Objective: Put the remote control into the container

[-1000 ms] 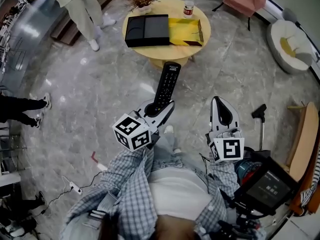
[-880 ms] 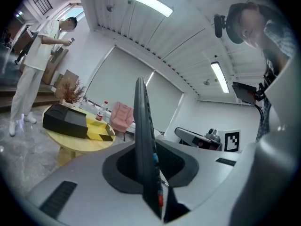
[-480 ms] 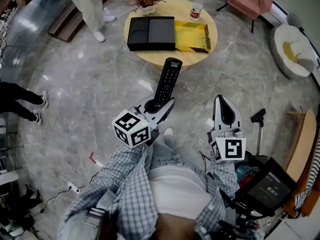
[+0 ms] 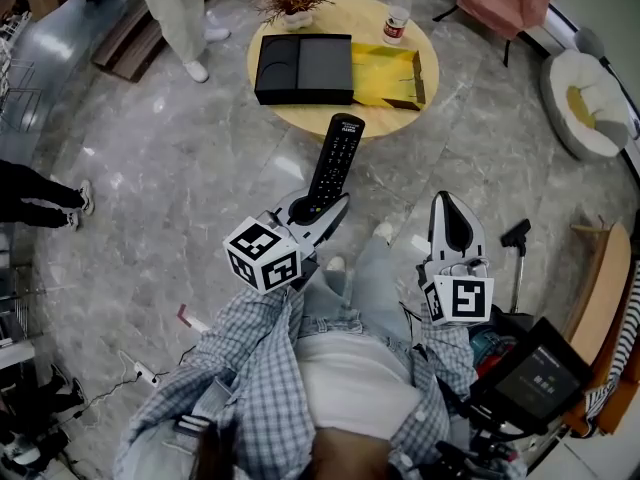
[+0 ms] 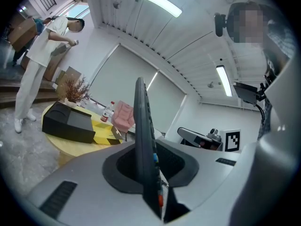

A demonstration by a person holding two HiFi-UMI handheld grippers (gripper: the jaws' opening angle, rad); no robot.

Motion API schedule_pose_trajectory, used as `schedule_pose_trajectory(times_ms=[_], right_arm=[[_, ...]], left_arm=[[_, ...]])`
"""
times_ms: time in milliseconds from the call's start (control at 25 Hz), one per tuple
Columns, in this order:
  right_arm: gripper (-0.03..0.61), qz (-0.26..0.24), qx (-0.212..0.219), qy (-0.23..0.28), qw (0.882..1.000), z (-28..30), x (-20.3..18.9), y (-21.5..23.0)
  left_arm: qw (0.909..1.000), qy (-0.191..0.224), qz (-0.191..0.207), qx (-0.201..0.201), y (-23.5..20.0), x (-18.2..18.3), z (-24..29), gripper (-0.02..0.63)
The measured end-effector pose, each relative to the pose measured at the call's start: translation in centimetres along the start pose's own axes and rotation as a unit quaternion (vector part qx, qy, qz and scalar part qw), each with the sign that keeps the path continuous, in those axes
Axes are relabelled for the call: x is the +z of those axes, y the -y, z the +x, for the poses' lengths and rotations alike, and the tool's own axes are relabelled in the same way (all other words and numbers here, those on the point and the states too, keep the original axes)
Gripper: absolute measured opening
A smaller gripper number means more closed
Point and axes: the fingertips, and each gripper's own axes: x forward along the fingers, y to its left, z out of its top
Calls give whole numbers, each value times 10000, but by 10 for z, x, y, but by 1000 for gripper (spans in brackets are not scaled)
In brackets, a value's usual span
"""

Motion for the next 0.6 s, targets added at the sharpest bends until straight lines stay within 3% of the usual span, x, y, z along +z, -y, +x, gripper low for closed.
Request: schedule_pose_trajectory(times_ms=[280, 600], right_arm=[[8, -5, 158, 41, 9999, 16, 1, 0], [8, 18, 434, 2, 9991, 72, 1, 30]], left_arm=[[9998, 42, -35, 167, -10, 4, 1, 80], [9992, 100, -129, 377, -41, 25, 43, 80]])
